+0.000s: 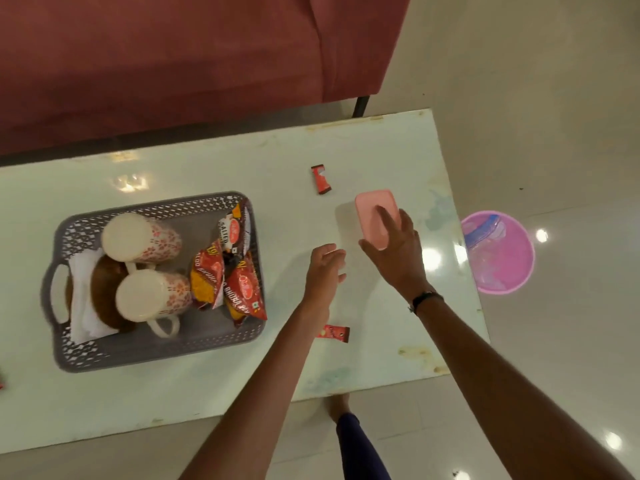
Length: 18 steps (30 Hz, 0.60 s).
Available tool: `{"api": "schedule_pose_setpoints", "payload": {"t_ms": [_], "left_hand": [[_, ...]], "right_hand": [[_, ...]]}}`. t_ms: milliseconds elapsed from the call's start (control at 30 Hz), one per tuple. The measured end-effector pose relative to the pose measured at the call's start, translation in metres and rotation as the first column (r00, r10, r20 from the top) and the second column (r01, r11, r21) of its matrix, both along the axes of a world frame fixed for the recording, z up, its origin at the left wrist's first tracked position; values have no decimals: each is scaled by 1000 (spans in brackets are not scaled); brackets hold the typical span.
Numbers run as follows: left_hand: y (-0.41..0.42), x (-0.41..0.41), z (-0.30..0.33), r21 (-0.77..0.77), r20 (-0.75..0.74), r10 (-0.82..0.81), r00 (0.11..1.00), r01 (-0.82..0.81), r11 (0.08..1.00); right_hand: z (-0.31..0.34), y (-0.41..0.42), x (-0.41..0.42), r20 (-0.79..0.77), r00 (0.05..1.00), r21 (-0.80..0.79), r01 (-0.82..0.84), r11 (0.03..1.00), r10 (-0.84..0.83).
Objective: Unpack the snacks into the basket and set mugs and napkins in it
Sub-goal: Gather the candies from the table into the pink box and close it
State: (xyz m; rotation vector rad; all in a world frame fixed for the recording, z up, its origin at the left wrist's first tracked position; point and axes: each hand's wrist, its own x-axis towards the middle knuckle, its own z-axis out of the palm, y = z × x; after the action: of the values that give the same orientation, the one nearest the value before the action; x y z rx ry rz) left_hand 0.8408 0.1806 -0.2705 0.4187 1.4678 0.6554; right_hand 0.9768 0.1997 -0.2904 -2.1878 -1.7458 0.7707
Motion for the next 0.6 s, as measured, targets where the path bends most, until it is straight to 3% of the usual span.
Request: {"api": "schedule_pose_setpoints", "payload": {"t_ms": [167, 267, 433, 600], "left_hand": [[2, 12, -5, -102, 243, 58, 968, -33, 994], [1, 18, 2, -104, 367, 126, 922, -94, 990], [0, 26, -4, -27, 403, 176, 898, -181, 983], [4, 14, -14, -155, 536, 307, 786, -266, 951]], "right_hand": [[34, -37, -14, -356, 930, -17, 88, 996, -88], [47, -57, -22, -459, 882, -43, 98, 994, -107], [56, -53, -15, -518, 853, -83, 23, 996, -63], [71, -38, 12, -778, 602, -222, 1, 975, -178]]}}
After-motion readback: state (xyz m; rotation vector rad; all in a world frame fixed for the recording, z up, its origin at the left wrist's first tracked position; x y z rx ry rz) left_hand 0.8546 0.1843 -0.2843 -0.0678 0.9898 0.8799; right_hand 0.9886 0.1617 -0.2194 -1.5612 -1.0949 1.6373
